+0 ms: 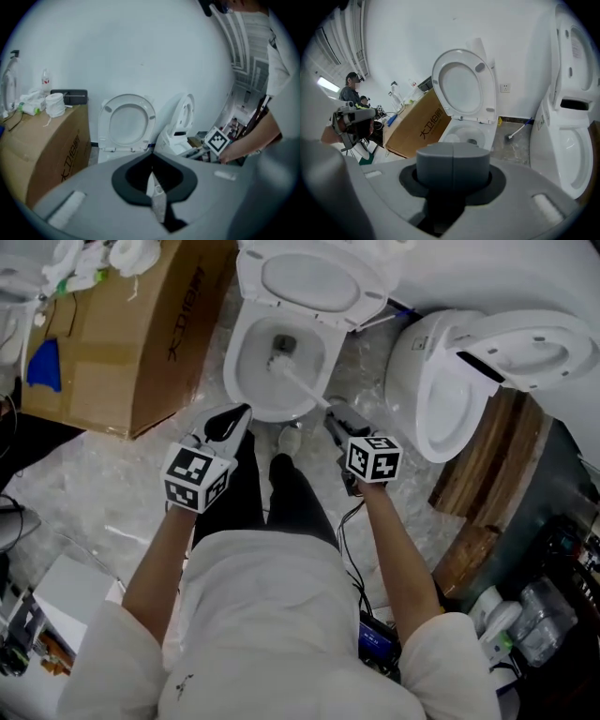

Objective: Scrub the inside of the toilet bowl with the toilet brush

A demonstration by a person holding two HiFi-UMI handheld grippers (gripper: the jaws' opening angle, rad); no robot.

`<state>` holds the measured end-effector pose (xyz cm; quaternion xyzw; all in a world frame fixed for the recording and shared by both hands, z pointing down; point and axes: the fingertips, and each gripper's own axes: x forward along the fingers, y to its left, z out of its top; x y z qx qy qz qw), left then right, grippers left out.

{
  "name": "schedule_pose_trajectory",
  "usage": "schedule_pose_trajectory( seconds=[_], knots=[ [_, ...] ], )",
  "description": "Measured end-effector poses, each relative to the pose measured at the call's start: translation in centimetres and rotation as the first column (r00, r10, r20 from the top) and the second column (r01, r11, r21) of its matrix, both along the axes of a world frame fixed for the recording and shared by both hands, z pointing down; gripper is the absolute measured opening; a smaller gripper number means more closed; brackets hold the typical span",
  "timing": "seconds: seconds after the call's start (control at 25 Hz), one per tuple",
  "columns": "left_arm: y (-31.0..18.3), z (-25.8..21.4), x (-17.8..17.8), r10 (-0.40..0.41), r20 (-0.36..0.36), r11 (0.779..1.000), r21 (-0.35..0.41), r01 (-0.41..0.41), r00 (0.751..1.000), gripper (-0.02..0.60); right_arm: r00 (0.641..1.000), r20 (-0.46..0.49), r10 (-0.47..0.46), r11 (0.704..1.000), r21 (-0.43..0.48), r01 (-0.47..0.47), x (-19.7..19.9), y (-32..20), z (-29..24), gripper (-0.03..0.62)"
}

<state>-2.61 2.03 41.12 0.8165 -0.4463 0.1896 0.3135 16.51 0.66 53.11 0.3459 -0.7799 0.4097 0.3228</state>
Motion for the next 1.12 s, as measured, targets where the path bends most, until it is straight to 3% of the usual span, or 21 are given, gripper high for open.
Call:
schedule_pose_trajectory(
  seconds=[0.2, 0.36, 0.76, 1.12],
  knots=[
    [-0.9, -3.6, 1.6, 0.003, 0.017, 0.999, 0.049, -0.003, 1.000, -0.014, 0.999, 0.040, -0.016, 1.000, 0.027, 0.015, 2.4, 1.4, -4.4, 0.146],
    [-0.4, -6.2, 3.4, 0.028, 0.032, 0.997, 0.077, -0.030, 0.999, -0.014, 0.994, 0.105, 0.025, 0.999, 0.045, -0.030, 3.9, 2.1, -8.3, 0.146],
    [3.6, -10.7, 4.9, 0.019, 0.081, 0.994, 0.105, -0.027, 0.997, -0.014, 0.967, 0.256, 0.003, 0.992, 0.124, -0.035, 5.8, 2.7, -17.2, 0.146],
    [4.5, -14.4, 4.8, 0.030, 0.070, 0.982, 0.186, -0.043, 0.997, -0.014, 0.960, 0.278, -0.035, 0.980, 0.197, -0.021, 6.1, 3.5, -22.8, 0.146]
  ],
)
